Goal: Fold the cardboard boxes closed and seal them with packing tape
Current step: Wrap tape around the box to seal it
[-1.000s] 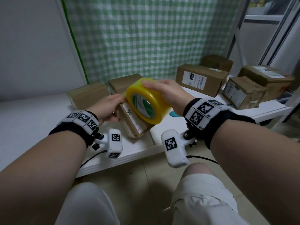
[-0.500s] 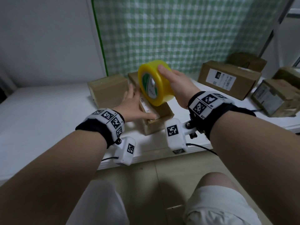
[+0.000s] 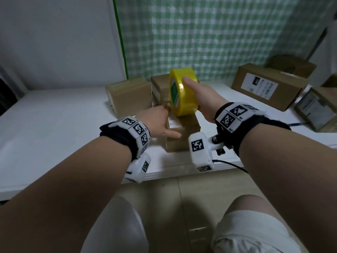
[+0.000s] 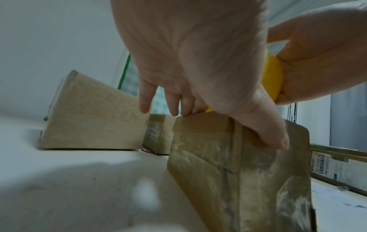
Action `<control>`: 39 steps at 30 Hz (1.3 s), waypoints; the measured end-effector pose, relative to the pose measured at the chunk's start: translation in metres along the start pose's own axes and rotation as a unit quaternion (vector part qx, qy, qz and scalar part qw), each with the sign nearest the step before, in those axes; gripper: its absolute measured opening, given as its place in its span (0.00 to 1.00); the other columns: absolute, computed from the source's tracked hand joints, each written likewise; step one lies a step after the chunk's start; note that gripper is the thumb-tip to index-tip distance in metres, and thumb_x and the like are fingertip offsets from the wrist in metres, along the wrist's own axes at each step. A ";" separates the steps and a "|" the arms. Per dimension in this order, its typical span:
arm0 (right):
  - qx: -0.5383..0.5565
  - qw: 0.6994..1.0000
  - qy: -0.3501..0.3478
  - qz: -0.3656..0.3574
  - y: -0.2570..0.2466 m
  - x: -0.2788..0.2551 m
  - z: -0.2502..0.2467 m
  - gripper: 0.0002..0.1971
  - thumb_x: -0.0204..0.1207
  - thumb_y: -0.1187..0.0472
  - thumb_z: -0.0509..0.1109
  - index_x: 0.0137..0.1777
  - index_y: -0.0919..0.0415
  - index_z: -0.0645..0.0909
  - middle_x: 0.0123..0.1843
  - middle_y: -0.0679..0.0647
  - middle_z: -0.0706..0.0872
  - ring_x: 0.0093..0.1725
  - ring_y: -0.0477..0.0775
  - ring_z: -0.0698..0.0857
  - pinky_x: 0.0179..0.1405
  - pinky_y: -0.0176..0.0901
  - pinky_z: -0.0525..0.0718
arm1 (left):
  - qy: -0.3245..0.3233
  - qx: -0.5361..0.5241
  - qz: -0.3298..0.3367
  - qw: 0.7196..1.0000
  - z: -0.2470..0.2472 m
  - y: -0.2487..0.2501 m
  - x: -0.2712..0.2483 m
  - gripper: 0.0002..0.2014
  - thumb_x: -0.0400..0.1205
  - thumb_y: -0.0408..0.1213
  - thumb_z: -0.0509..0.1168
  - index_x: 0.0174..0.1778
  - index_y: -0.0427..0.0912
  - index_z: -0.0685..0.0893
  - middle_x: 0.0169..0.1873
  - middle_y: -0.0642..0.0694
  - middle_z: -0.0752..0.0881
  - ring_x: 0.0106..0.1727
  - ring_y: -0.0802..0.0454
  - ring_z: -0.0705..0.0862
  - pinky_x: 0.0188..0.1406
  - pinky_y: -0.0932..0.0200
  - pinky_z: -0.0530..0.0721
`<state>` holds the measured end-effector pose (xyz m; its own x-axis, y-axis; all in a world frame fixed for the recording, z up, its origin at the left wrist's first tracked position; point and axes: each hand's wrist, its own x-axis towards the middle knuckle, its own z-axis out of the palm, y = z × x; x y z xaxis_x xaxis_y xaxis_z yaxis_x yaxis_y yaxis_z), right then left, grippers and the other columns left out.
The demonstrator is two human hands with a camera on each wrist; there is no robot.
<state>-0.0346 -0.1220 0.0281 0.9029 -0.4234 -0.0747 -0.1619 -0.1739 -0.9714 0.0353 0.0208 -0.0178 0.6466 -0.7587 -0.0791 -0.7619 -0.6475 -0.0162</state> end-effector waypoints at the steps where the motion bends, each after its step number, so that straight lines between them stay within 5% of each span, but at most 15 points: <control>1: -0.003 1.000 0.002 0.002 -0.006 -0.006 0.000 0.60 0.44 0.24 0.65 0.77 0.59 0.70 0.74 0.55 0.77 0.71 0.58 0.77 0.73 0.59 0.72 | -0.001 0.008 -0.004 1.000 -0.002 0.000 0.000 0.53 0.66 0.76 0.60 0.79 0.42 0.63 0.79 0.45 0.66 0.72 0.44 0.74 0.55 0.47 0.81; 4: 0.002 1.000 0.012 0.013 -0.014 -0.024 0.000 0.56 0.49 0.26 0.67 0.78 0.57 0.70 0.75 0.55 0.77 0.72 0.58 0.77 0.74 0.58 0.72 | 0.008 0.023 -0.011 1.000 -0.004 0.003 0.000 0.49 0.64 0.78 0.60 0.72 0.44 0.70 0.73 0.46 0.74 0.64 0.45 0.80 0.40 0.53 0.76; 9: 0.008 0.999 0.045 0.029 -0.016 -0.044 -0.008 0.50 0.53 0.29 0.66 0.74 0.57 0.74 0.71 0.56 0.80 0.67 0.59 0.80 0.71 0.57 0.76 | 0.031 0.021 -0.029 0.999 -0.003 0.011 0.001 0.43 0.62 0.79 0.60 0.60 0.45 0.77 0.55 0.48 0.83 0.50 0.48 0.83 0.33 0.55 0.77; 15: -0.024 0.997 0.063 0.045 -0.019 -0.065 -0.021 0.47 0.54 0.30 0.67 0.71 0.58 0.76 0.64 0.56 0.83 0.58 0.61 0.84 0.64 0.58 0.81 | 0.033 0.027 -0.068 0.997 -0.006 0.027 0.003 0.38 0.61 0.80 0.60 0.47 0.49 0.80 0.38 0.50 0.83 0.38 0.50 0.82 0.31 0.58 0.77; 20: -0.139 0.987 0.055 0.056 -0.007 -0.083 -0.039 0.32 0.74 0.37 0.67 0.67 0.63 0.79 0.62 0.58 0.83 0.60 0.60 0.82 0.56 0.46 0.78 | 0.035 0.030 -0.085 0.995 -0.010 0.039 0.004 0.32 0.66 0.76 0.61 0.33 0.46 0.75 0.34 0.49 0.80 0.33 0.52 0.79 0.25 0.60 0.69; 25: -0.195 0.975 0.031 0.098 0.011 -0.097 -0.052 0.32 0.75 0.37 0.65 0.66 0.64 0.78 0.62 0.60 0.83 0.59 0.61 0.82 0.58 0.50 0.78 | 0.032 0.040 -0.090 0.995 -0.009 0.044 0.007 0.32 0.66 0.76 0.60 0.44 0.48 0.78 0.39 0.50 0.80 0.39 0.50 0.80 0.29 0.60 0.71; 30: -0.174 0.978 0.025 0.107 0.013 -0.097 -0.054 0.27 0.74 0.37 0.66 0.60 0.61 0.78 0.59 0.58 0.83 0.56 0.59 0.82 0.56 0.49 0.79 | 0.023 0.050 -0.098 0.994 -0.007 0.043 0.009 0.36 0.64 0.78 0.59 0.44 0.46 0.78 0.41 0.48 0.82 0.40 0.49 0.81 0.27 0.60 0.70; 39: -0.182 0.973 0.021 0.142 0.023 -0.097 -0.055 0.32 0.73 0.36 0.66 0.67 0.60 0.77 0.63 0.58 0.82 0.59 0.60 0.81 0.63 0.54 0.79 | 0.027 0.066 -0.101 0.992 -0.006 0.046 0.007 0.38 0.64 0.79 0.56 0.44 0.44 0.80 0.40 0.49 0.83 0.40 0.50 0.83 0.25 0.61 0.69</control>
<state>-0.1475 -0.1334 0.0258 0.7856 -0.5348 -0.3110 -0.5392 -0.3454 -0.7681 0.0049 -0.0146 -0.0132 0.7853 -0.6190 -0.0079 -0.6124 -0.7750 -0.1563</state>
